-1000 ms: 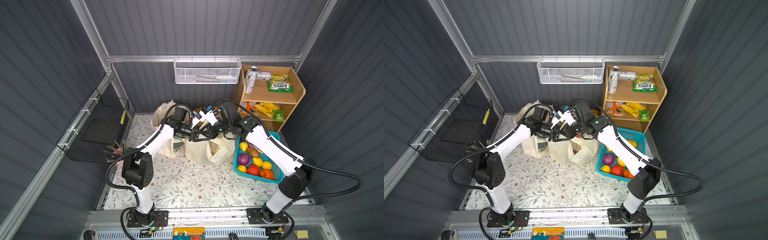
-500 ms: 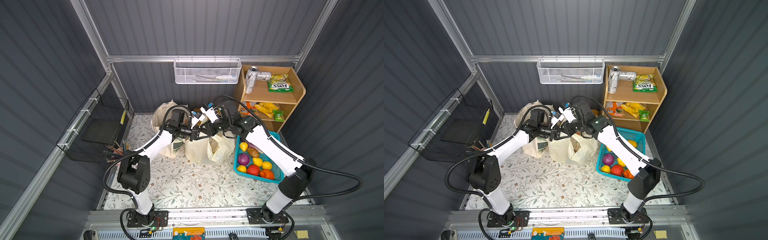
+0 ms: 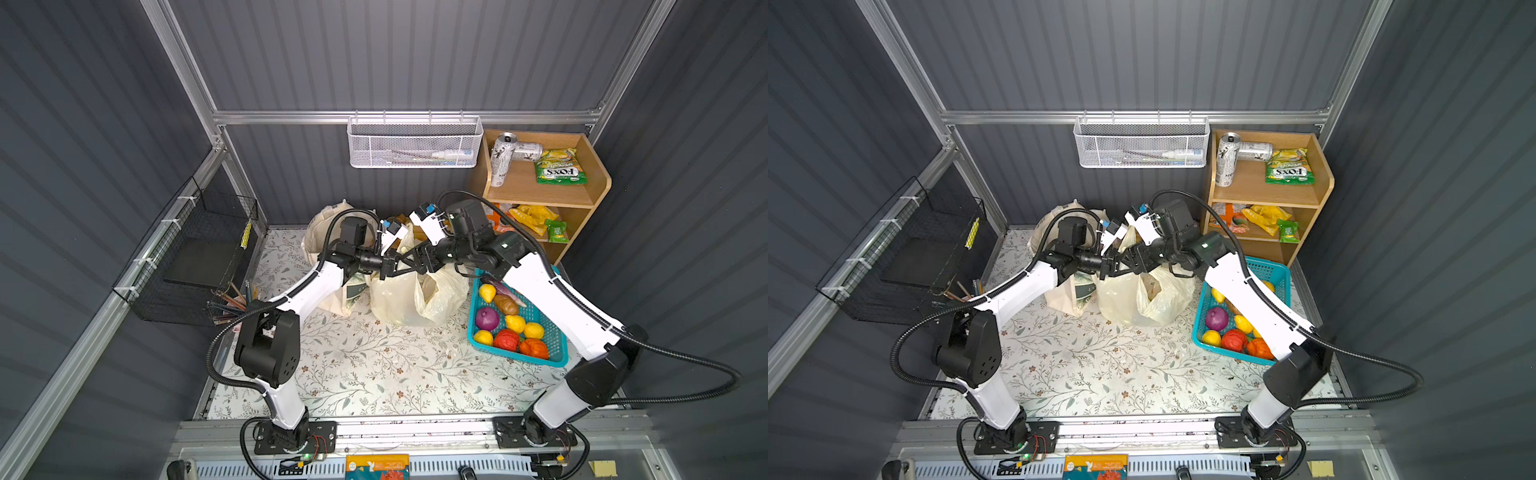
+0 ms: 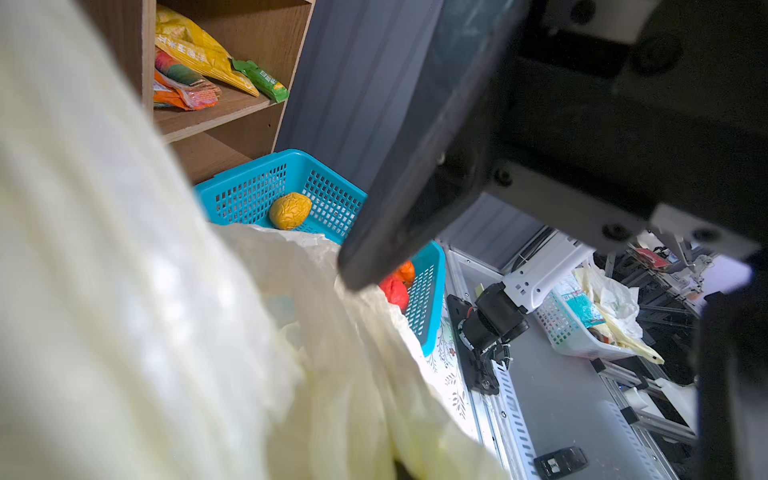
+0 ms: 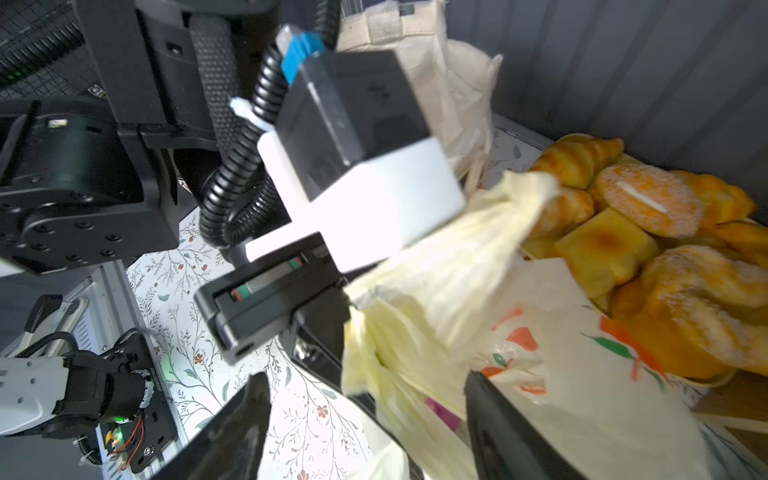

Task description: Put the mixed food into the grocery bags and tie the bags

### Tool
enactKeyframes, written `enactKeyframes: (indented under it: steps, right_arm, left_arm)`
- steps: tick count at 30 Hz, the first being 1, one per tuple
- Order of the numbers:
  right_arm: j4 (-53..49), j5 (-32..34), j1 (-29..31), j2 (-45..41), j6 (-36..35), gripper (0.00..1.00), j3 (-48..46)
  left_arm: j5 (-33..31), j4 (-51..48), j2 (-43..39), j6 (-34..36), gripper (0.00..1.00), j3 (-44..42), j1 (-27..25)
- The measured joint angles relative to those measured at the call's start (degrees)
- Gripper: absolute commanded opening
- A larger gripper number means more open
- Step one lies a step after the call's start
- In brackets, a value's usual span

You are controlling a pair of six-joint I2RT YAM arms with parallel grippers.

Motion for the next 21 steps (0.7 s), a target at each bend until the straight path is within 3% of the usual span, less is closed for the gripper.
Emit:
enactKeyframes:
  steps: [8,14,21]
  right_arm:
    - [4.3,-8.9,-10.2,-6.3,-2.1,0.91,-8.9]
    - [4.7,-17.3,-12.6,-3.4,-6.2,0.89,-9.7]
    - [5.1,-21.0,-12.4,-0.6,-9.2,0.86,-10.9]
  left_arm:
    - [0.5,-0.1,0.0,0.0,0.00,0.0,0.0]
    - [1.4,-1.7,0.2,0.5,0.00,1.0,0.0]
    - [2.4,-3.5,0.4,1.6,0.00,2.8,0.0]
